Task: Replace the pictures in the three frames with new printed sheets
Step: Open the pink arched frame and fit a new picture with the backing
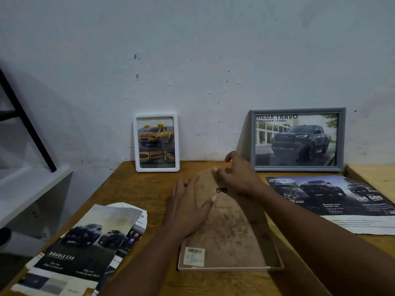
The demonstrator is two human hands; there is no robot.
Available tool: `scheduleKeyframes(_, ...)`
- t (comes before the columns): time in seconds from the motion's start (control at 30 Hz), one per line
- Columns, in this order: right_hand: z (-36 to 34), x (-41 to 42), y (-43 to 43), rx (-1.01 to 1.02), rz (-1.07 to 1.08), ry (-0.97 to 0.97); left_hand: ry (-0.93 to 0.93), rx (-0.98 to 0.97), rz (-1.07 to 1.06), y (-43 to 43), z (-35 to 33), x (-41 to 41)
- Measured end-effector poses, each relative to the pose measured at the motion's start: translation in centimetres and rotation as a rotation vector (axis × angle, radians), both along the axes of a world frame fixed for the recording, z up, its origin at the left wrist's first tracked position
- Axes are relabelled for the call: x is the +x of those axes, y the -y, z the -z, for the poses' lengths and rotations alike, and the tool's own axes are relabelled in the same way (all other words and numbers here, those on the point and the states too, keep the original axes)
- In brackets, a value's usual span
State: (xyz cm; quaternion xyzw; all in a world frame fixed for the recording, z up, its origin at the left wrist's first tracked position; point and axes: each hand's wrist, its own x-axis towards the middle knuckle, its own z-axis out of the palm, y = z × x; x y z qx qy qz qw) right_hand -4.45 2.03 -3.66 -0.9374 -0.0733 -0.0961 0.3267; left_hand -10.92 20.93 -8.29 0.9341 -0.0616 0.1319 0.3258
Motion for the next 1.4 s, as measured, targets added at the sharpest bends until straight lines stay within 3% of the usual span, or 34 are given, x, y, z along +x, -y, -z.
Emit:
scheduleKeyframes(0.13,-0.7,-4.3,3.1,0.308,0.073,-0.142,0.054,-0.039,-0.002,-0.5,-1.8,-0.1)
scheduleKeyframes(0.27,0.4,-9.5,4.4,0.564,-0.008,-0.29,0.1,-0.093,-0.008,-0.2,-3.0,-1.0)
scheduleKeyframes(0.53,-2.9,-11.7,5.1,0.809,0.036,-0.008,0.276,-0.154,-0.006,1.4,-7.3,-2.3)
scheduleKeyframes(0.77,-7.9,-10.5,12.3,0.686,0.159,0.048,0.218,-0.123,0.137,7.1,-9.1,-1.7)
scheduleKeyframes(0.9,-8.1,-9.8,16.9,0.499,0.225,0.1,0.196,-0.156,0.199,11.9,-8.6,-1.0)
scheduleKeyframes(1.0,-6.9,-8.9,19.4,0.347,0.287,0.107,0.144,-0.16,0.229,14.8,-7.5,-0.2)
scheduleKeyframes(1.13,-3.7,-7.7,20.8,0.309,0.337,0.072,0.063,-0.122,0.25,16.9,-4.9,0.8)
scheduleKeyframes(1.4,3.5,-6.3,20.9,0.101,0.386,-0.118,-0.137,0.07,0.299,16.6,-0.8,1.3)
